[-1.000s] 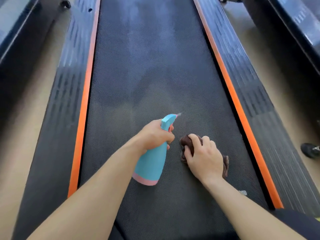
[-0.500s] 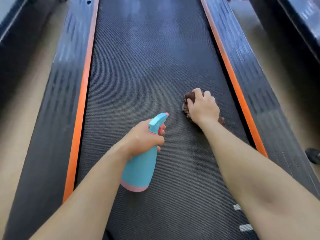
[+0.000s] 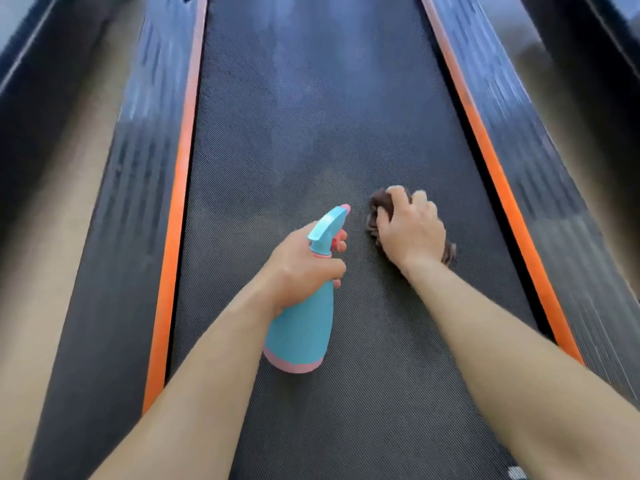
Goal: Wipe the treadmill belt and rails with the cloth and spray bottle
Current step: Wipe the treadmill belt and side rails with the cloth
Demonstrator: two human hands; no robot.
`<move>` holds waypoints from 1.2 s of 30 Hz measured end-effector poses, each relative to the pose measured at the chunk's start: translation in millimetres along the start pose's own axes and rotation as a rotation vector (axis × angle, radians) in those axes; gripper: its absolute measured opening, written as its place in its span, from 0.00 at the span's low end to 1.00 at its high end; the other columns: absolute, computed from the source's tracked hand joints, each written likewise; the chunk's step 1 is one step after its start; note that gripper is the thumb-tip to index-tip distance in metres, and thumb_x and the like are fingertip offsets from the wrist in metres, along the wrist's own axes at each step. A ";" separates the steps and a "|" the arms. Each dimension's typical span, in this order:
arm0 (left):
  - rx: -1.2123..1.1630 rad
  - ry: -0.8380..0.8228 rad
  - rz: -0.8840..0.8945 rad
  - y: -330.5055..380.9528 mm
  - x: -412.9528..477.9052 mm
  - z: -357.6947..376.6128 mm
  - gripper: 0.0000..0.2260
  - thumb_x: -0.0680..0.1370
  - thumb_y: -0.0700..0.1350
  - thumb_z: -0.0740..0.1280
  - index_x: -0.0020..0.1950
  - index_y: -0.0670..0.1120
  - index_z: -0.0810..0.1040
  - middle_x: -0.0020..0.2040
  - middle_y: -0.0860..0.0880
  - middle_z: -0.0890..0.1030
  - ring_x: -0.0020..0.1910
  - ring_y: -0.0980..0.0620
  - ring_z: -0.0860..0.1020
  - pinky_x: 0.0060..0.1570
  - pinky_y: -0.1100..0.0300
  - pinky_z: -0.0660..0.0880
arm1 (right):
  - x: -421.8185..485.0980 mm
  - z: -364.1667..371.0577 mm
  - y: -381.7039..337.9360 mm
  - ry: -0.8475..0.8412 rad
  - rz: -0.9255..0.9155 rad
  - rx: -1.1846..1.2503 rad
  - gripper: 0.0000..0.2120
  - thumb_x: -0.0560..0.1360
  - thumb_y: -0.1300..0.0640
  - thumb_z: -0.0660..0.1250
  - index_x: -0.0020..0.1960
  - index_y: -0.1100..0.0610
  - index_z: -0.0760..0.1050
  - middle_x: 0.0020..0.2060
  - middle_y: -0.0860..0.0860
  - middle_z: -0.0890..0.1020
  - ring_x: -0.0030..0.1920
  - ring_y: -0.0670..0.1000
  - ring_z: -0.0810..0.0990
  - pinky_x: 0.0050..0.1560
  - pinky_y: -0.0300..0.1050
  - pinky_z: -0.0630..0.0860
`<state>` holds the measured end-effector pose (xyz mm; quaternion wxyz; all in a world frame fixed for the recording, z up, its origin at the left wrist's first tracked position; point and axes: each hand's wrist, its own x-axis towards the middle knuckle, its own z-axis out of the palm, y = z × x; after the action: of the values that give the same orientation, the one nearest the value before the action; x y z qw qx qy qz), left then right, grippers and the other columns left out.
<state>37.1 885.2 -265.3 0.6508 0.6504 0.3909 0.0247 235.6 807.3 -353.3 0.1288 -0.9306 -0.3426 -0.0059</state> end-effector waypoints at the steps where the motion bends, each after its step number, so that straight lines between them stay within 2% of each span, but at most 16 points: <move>1: 0.005 0.011 0.003 1.3 -0.3 -2.1 0.20 0.70 0.36 0.69 0.58 0.53 0.81 0.58 0.49 0.84 0.38 0.49 0.84 0.40 0.60 0.80 | -21.1 -1.7 -2.3 0.018 -0.056 -0.014 0.16 0.79 0.43 0.59 0.63 0.48 0.71 0.54 0.57 0.74 0.54 0.62 0.75 0.47 0.56 0.75; 4: 0.025 0.043 0.025 2.7 1.5 -8.4 0.23 0.68 0.38 0.70 0.63 0.51 0.81 0.57 0.50 0.84 0.36 0.54 0.82 0.38 0.64 0.79 | -94.4 -4.1 2.2 0.003 -0.343 0.000 0.16 0.78 0.42 0.60 0.59 0.49 0.75 0.47 0.55 0.74 0.45 0.60 0.75 0.37 0.53 0.76; 6: 0.019 0.056 0.043 2.6 0.6 -12.7 0.25 0.69 0.37 0.70 0.65 0.51 0.80 0.56 0.48 0.83 0.35 0.55 0.81 0.39 0.63 0.80 | -92.4 -3.9 11.7 -0.023 -0.443 0.014 0.17 0.78 0.41 0.58 0.59 0.49 0.75 0.45 0.54 0.74 0.44 0.59 0.76 0.35 0.51 0.76; 8: 0.014 0.063 0.043 0.8 1.1 -18.2 0.26 0.67 0.40 0.69 0.65 0.51 0.80 0.58 0.48 0.83 0.37 0.51 0.82 0.42 0.60 0.82 | -58.7 -1.8 1.9 -0.017 -0.386 0.023 0.17 0.78 0.40 0.58 0.60 0.48 0.74 0.47 0.54 0.75 0.48 0.60 0.77 0.39 0.52 0.76; 10: 0.023 0.065 0.033 1.1 0.6 -19.9 0.23 0.69 0.39 0.70 0.63 0.52 0.80 0.59 0.48 0.83 0.38 0.50 0.83 0.45 0.58 0.83 | -12.1 3.9 -14.5 -0.019 -0.219 0.035 0.16 0.79 0.41 0.59 0.62 0.47 0.72 0.52 0.54 0.75 0.54 0.60 0.75 0.46 0.55 0.76; 13: 0.013 0.074 0.050 -2.2 -0.9 -20.6 0.24 0.64 0.42 0.69 0.59 0.57 0.80 0.56 0.51 0.83 0.38 0.54 0.82 0.52 0.48 0.85 | 16.9 8.3 -30.1 -0.023 -0.048 0.063 0.16 0.79 0.42 0.60 0.64 0.48 0.70 0.56 0.56 0.74 0.57 0.62 0.74 0.50 0.56 0.74; 15: 0.000 0.077 0.056 -3.8 -0.3 -21.8 0.24 0.63 0.43 0.67 0.57 0.60 0.80 0.56 0.51 0.83 0.38 0.54 0.82 0.52 0.48 0.85 | -12.1 8.1 -28.9 0.018 -0.114 0.025 0.16 0.79 0.43 0.61 0.63 0.48 0.71 0.53 0.57 0.74 0.54 0.62 0.75 0.48 0.56 0.75; 17: -0.018 0.077 0.051 -3.8 3.6 -23.4 0.23 0.63 0.42 0.67 0.54 0.62 0.80 0.57 0.49 0.83 0.40 0.53 0.82 0.49 0.50 0.85 | -61.5 5.8 -20.4 0.041 -0.286 0.027 0.15 0.78 0.43 0.61 0.61 0.49 0.73 0.49 0.56 0.74 0.48 0.61 0.76 0.42 0.54 0.76; 20: -0.037 0.096 0.031 -3.8 8.2 -23.8 0.21 0.63 0.42 0.67 0.54 0.55 0.82 0.58 0.48 0.83 0.40 0.49 0.83 0.42 0.56 0.83 | -82.0 5.1 -5.1 -0.003 -0.463 0.065 0.17 0.77 0.42 0.59 0.60 0.49 0.74 0.45 0.54 0.75 0.44 0.60 0.77 0.37 0.52 0.77; 22: -0.026 0.121 0.024 -5.1 10.7 -24.1 0.23 0.64 0.41 0.68 0.58 0.53 0.82 0.57 0.49 0.84 0.42 0.47 0.85 0.44 0.53 0.84 | -50.2 7.9 -10.6 0.012 -0.435 0.062 0.16 0.78 0.42 0.59 0.60 0.49 0.74 0.46 0.54 0.75 0.45 0.60 0.77 0.38 0.52 0.76; 24: -0.010 0.145 0.019 -4.9 11.7 -23.3 0.24 0.64 0.41 0.68 0.60 0.52 0.81 0.58 0.49 0.84 0.43 0.46 0.86 0.44 0.56 0.83 | -10.6 14.0 -24.2 0.037 -0.323 0.060 0.16 0.78 0.42 0.61 0.60 0.49 0.74 0.49 0.55 0.76 0.50 0.61 0.77 0.43 0.54 0.76; 26: -0.005 0.148 0.019 -3.9 11.9 -21.3 0.23 0.66 0.39 0.68 0.61 0.50 0.81 0.59 0.48 0.84 0.42 0.47 0.85 0.40 0.61 0.81 | 25.6 17.4 -36.2 0.005 -0.200 0.083 0.16 0.79 0.42 0.60 0.61 0.50 0.72 0.53 0.56 0.75 0.55 0.62 0.76 0.48 0.56 0.75; 28: -0.009 0.151 0.042 -2.8 10.7 -18.1 0.24 0.67 0.39 0.68 0.62 0.51 0.82 0.59 0.46 0.83 0.44 0.51 0.82 0.41 0.58 0.83 | 42.9 18.0 -41.8 -0.025 -0.169 0.108 0.16 0.79 0.42 0.60 0.62 0.49 0.71 0.55 0.56 0.75 0.57 0.63 0.75 0.50 0.56 0.74; 31: -0.014 0.161 0.052 -0.9 7.8 -16.8 0.26 0.65 0.40 0.67 0.62 0.56 0.82 0.59 0.47 0.83 0.48 0.51 0.82 0.46 0.51 0.86 | 19.5 12.3 -35.1 -0.047 -0.282 0.099 0.16 0.79 0.42 0.61 0.63 0.48 0.71 0.53 0.56 0.75 0.54 0.62 0.76 0.48 0.55 0.76; 34: -0.037 0.163 0.039 3.5 5.1 -18.2 0.23 0.65 0.40 0.67 0.57 0.58 0.82 0.59 0.46 0.83 0.43 0.49 0.82 0.41 0.59 0.83 | -48.8 5.8 -11.0 -0.029 -0.356 0.085 0.16 0.77 0.43 0.63 0.61 0.49 0.73 0.48 0.55 0.74 0.48 0.60 0.76 0.42 0.53 0.77; 36: -0.036 0.157 0.043 5.2 3.1 -17.4 0.26 0.65 0.40 0.67 0.58 0.63 0.80 0.59 0.47 0.83 0.41 0.51 0.81 0.42 0.59 0.83 | -88.7 2.5 6.0 0.015 -0.346 0.066 0.16 0.77 0.44 0.63 0.60 0.50 0.74 0.46 0.55 0.74 0.45 0.60 0.75 0.39 0.53 0.76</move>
<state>32.3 902.1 -259.7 0.6290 0.6428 0.4264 0.0966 171.4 747.1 -365.9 0.1592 -0.8528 -0.4969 -0.0237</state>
